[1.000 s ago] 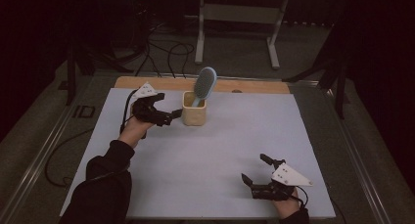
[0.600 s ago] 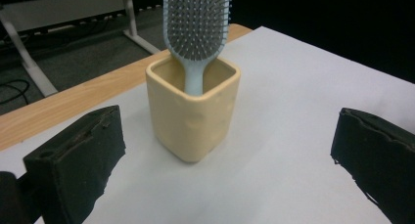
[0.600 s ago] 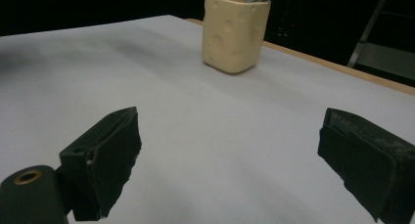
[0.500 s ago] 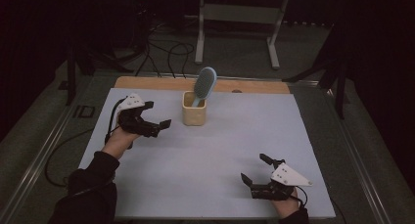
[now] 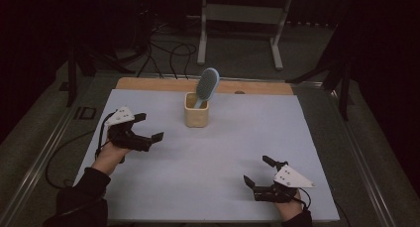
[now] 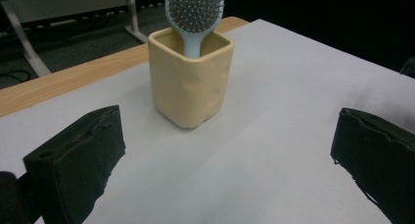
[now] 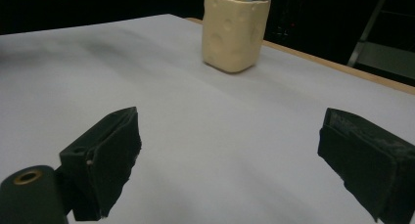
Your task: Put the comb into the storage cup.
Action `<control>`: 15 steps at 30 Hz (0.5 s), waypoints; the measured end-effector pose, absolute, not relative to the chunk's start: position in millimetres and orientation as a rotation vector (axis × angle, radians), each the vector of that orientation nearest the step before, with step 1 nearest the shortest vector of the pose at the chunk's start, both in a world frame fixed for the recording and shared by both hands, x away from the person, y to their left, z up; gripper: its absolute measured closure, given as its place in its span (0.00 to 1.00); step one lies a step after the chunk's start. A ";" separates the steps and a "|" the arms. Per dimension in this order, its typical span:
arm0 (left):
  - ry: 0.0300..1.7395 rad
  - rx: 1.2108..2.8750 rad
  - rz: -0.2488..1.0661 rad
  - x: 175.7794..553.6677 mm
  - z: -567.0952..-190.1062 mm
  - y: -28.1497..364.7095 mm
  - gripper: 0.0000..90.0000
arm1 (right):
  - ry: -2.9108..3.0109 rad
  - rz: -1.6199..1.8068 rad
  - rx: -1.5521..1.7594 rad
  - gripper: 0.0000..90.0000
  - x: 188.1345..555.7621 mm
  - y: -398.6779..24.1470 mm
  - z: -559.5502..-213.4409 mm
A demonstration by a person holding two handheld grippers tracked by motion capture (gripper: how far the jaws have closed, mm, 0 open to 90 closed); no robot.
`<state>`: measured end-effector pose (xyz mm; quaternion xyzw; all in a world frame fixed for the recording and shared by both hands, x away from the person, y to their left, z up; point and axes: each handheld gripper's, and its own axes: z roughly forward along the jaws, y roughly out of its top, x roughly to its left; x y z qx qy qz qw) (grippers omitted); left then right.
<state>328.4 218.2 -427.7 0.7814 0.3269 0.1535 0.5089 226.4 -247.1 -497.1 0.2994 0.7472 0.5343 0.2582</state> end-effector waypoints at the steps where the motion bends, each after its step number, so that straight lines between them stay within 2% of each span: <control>1: 0.785 1.890 0.370 325.4 -428.8 219.6 0.00 | 2.027 1.450 0.811 0.09 226.3 -246.9 -497.2; 15: 0.802 1.881 0.372 289.1 -440.8 238.9 0.00 | 2.026 1.449 0.813 0.09 226.3 -245.8 -497.4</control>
